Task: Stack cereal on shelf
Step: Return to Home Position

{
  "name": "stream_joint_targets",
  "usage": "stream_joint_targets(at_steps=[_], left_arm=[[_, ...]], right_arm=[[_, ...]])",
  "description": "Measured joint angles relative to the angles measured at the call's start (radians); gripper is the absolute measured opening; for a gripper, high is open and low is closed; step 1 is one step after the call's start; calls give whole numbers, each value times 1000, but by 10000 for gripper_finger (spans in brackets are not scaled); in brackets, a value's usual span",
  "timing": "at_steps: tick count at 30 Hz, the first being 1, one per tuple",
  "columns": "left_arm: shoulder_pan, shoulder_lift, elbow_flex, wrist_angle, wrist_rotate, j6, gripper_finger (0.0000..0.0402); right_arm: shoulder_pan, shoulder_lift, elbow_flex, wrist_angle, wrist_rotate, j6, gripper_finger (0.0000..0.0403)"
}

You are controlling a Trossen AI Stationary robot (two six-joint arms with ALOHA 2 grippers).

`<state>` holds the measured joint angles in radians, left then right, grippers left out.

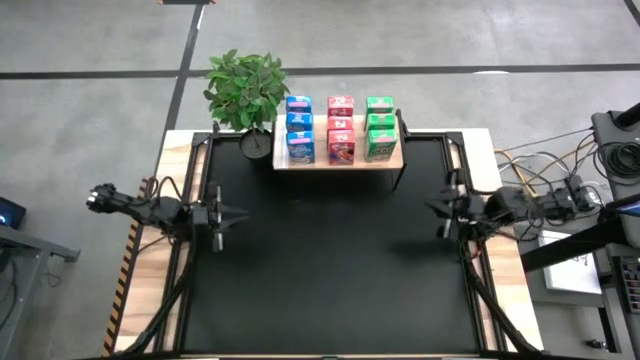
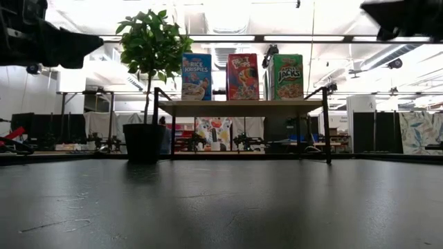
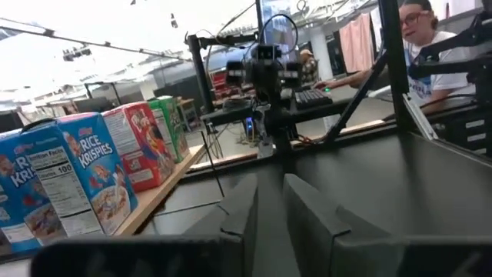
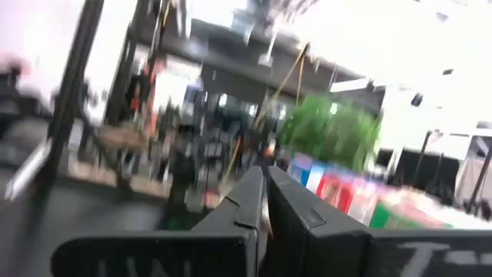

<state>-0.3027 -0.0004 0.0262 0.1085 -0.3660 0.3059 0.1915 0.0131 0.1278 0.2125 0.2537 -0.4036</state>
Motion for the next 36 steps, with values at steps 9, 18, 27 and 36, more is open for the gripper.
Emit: stream_joint_targets(at_steps=[9, 18, 27, 36], left_arm=[[0, 13, -16, -41, 41, -58, 2], [0, 38, -15, -37, -93, -87, 0], [0, 42, 10, -44, -201, -180, 0], [0, 43, 11, -44, -201, -181, 0]], right_arm=[[-4, 5, -107, 7, 17, 20, 12], [-9, -10, -115, -20, 11, 26, 12], [-9, 12, -116, -43, 87, 56, 12], [-9, 15, -116, -44, 87, 54, 12]])
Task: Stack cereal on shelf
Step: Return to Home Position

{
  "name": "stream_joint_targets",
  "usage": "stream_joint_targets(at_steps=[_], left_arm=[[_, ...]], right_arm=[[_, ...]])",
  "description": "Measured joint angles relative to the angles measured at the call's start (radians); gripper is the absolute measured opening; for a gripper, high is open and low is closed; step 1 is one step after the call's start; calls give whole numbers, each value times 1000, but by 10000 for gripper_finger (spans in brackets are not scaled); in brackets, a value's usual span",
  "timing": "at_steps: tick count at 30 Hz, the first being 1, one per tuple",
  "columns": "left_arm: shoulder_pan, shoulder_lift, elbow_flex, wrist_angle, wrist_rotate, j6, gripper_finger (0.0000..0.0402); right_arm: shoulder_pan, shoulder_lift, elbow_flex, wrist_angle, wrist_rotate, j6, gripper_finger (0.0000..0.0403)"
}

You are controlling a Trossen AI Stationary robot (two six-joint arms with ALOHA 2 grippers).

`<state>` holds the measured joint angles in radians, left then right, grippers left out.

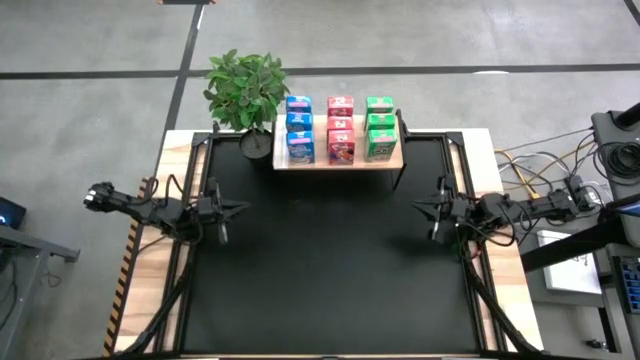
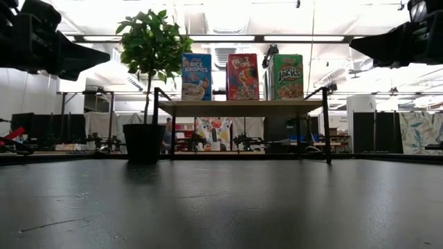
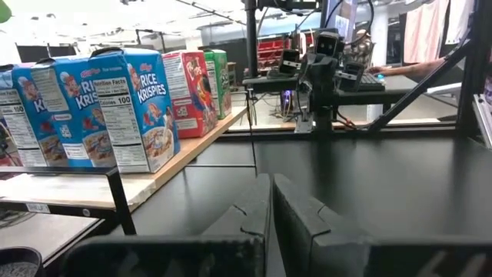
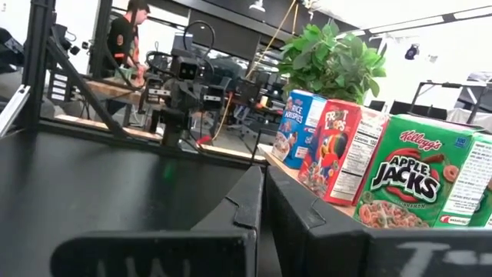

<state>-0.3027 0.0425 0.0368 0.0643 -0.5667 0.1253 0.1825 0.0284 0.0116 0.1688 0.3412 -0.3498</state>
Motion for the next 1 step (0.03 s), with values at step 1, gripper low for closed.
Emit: stream_joint_targets(at_steps=[1], left_arm=[[0, 0, 0, 0, 0, 0, 0]], right_arm=[[0, 0, 0, 0, 0, -1, 12]])
